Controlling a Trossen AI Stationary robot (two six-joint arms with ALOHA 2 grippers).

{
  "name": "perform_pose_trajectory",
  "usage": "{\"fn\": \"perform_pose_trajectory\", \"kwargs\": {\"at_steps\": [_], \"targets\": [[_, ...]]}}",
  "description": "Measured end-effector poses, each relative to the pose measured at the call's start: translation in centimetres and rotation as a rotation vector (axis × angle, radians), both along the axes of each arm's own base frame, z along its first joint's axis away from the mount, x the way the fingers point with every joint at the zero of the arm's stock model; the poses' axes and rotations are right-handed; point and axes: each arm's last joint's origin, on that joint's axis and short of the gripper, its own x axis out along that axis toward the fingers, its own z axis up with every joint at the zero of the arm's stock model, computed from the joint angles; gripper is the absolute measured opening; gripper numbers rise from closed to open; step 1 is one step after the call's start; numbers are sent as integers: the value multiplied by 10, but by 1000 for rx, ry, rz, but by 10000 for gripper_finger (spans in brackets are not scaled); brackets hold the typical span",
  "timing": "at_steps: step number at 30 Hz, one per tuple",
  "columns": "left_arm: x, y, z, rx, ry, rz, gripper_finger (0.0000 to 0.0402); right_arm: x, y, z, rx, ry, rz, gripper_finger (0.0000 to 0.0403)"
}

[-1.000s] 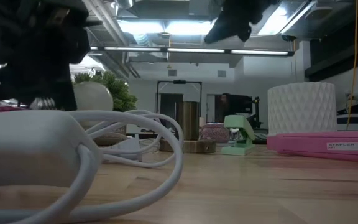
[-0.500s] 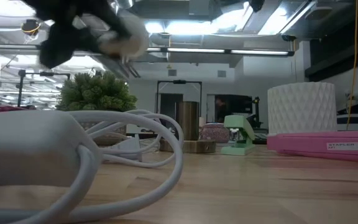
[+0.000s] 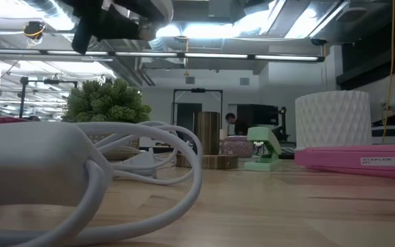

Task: Screw lightbulb
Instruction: Insert the white lightbulb into the lamp socket

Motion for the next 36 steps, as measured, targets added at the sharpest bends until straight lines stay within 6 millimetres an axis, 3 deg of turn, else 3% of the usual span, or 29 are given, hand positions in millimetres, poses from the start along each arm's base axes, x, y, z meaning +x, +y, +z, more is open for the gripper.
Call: {"fn": "perform_pose_trajectory", "kwargs": {"at_steps": [5,10,13,16,19,27,30,36], "targets": [[11,4,-10,43,-5,77,144,-7,-2,9,-66,-30,-1,17],[21,12,-15,66,1,110,146,-35,-7,28,-79,-106,4,17],[27,17,-19,86,13,126,144,-48,-10,28,-75,-134,-8,17],[34,21,-25,109,16,137,143,-53,-11,5,-64,-104,-35,17],[43,23,-33,137,18,142,144,-50,-11,-32,-29,-94,-60,17],[69,30,-61,172,-42,36,142,-36,-7,-110,69,-367,-10,17],[75,33,-68,201,-72,-13,143,-34,-6,-123,96,-484,15,17],[83,40,-81,201,-97,-134,141,-19,-3,-151,209,-488,2,17]]}}
